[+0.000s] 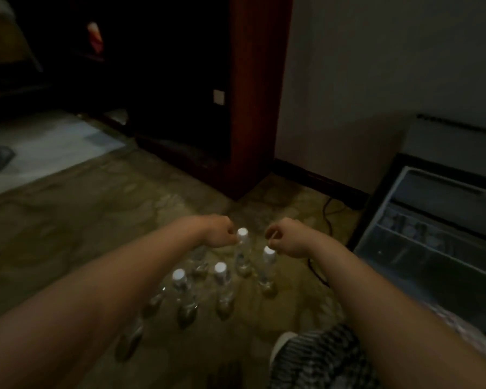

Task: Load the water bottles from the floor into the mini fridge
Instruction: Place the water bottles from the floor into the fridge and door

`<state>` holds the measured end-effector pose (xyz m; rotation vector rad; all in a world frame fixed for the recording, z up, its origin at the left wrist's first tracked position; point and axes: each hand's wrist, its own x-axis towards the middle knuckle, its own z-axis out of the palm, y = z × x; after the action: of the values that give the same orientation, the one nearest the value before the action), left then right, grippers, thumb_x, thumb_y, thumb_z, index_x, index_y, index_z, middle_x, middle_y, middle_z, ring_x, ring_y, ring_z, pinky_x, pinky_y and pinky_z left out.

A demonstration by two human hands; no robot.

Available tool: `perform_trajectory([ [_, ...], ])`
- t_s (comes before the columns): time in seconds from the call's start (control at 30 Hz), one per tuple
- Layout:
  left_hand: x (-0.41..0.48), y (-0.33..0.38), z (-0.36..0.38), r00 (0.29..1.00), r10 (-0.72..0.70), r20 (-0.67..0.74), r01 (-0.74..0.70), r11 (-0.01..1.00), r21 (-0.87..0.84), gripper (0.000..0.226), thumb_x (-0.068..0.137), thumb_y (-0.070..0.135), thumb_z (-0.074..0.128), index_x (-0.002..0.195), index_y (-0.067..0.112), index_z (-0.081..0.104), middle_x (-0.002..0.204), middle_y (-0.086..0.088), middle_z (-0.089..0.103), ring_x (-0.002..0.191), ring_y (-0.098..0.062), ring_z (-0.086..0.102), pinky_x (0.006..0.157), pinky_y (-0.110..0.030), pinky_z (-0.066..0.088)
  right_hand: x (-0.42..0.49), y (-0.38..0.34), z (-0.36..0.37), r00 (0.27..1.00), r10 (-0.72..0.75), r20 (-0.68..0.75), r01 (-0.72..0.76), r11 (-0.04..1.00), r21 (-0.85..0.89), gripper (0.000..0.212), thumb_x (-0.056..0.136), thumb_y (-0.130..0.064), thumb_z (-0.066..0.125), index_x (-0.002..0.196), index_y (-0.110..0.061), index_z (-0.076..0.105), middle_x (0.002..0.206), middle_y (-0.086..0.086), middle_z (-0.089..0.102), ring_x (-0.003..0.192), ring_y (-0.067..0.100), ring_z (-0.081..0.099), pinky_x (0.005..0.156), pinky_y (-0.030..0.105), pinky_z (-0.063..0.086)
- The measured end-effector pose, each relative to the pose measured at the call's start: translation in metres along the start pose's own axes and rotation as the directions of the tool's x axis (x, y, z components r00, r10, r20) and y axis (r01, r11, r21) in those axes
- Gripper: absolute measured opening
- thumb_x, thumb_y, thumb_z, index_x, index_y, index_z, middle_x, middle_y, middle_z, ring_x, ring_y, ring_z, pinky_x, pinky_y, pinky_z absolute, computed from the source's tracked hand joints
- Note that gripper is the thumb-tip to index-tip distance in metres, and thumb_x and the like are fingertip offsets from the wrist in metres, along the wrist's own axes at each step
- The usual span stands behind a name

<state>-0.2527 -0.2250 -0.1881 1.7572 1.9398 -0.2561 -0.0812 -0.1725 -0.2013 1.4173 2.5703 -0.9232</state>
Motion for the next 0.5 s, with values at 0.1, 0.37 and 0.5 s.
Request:
perform_trajectory([
  [0.1, -0.011, -0.049, 0.035, 0.996, -0.073, 0.054, 0.077, 0.994, -0.081, 0.035, 0.094, 0.027, 0.046, 0.118, 0.004, 0.059, 0.120, -0.010, 0.059, 0.112, -0.027, 0.056, 0.092, -0.032, 0.044, 0.015, -0.023, 0.053, 0.997, -0.047, 0.069, 0.043, 0.997, 0.058, 0.026, 0.092, -0.016, 0.054, 0.117, -0.012, 0.061, 0.118, 0.008, 0.063, 0.099, 0.018, 0.061, 0.086, 0.030, 0.051],
  [0.37, -0.017, -0.142, 0.145, 0.957, -0.184, 0.224, 0.263, 0.874, -0.408, 0.028, 0.093, 0.026, 0.049, 0.119, 0.018, 0.056, 0.124, -0.002, 0.055, 0.106, -0.013, 0.052, 0.098, -0.032, 0.043, 0.052, -0.030, 0.146, 0.965, 0.005, 0.262, 0.008, 0.999, -0.048, 0.026, 0.090, -0.018, 0.055, 0.115, -0.017, 0.060, 0.119, 0.004, 0.060, 0.105, 0.019, 0.058, 0.095, 0.037, 0.049],
  [0.5, -0.010, -0.162, 0.188, 0.938, -0.249, 0.240, 0.343, 0.752, -0.563, 0.031, 0.092, 0.025, 0.052, 0.121, 0.016, 0.055, 0.125, -0.005, 0.056, 0.109, -0.016, 0.054, 0.100, -0.034, 0.043, 0.083, -0.042, 0.168, 0.969, 0.008, 0.245, 0.017, 0.995, -0.100, 0.036, 0.083, -0.017, 0.065, 0.118, -0.020, 0.058, 0.119, 0.005, 0.060, 0.105, 0.022, 0.059, 0.088, 0.039, 0.053],
])
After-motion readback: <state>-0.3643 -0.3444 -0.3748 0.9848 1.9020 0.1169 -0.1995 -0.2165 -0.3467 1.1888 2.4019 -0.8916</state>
